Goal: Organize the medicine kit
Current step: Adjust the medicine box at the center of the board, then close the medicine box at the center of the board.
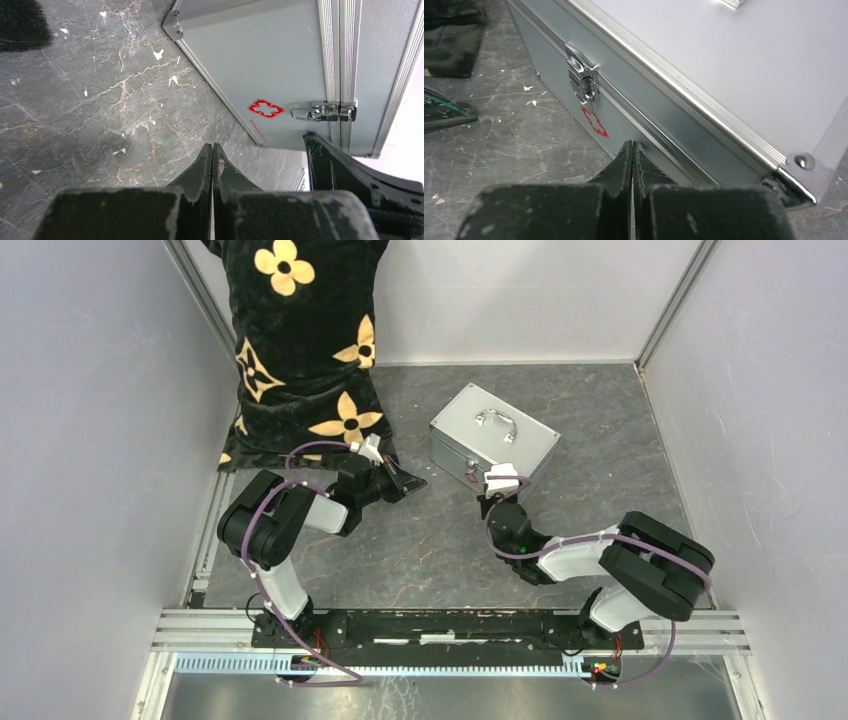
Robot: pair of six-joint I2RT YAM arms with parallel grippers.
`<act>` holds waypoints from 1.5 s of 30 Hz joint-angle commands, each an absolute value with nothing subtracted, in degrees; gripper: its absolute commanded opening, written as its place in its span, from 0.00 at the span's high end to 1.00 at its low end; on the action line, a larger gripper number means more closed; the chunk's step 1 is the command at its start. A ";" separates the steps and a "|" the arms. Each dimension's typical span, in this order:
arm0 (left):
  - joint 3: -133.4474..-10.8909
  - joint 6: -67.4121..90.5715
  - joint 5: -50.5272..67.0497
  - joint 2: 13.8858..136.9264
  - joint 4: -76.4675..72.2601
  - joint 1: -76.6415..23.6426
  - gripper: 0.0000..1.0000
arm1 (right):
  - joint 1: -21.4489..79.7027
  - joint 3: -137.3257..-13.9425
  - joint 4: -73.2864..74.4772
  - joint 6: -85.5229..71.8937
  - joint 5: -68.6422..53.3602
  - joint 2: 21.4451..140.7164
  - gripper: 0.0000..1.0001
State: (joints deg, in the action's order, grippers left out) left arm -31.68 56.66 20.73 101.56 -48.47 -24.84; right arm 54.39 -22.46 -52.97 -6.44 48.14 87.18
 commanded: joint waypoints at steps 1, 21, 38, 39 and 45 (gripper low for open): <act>-33.64 53.93 23.16 102.04 -50.71 -25.07 0.98 | 49.32 -18.31 -56.89 -4.34 38.53 82.25 1.00; -39.36 54.75 19.59 105.87 -48.55 -31.21 0.98 | 37.18 -13.67 -68.85 -10.38 15.35 83.13 1.00; -43.95 54.05 19.15 108.85 -47.20 -31.37 0.98 | 37.41 -17.45 -74.71 -19.36 20.12 91.26 1.00; -44.09 53.98 19.25 108.93 -47.23 -31.44 0.98 | 37.44 -17.78 -74.71 -19.62 19.83 91.49 1.00; -44.39 53.71 19.77 109.18 -47.31 -31.53 0.98 | 37.38 -19.14 -74.54 -20.58 19.64 92.78 1.00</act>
State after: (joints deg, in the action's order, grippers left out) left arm -42.63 55.22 19.59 108.86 -45.89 -31.27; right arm 37.50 -17.17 -70.26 -19.11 18.24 92.03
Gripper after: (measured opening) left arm 0.029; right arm 0.006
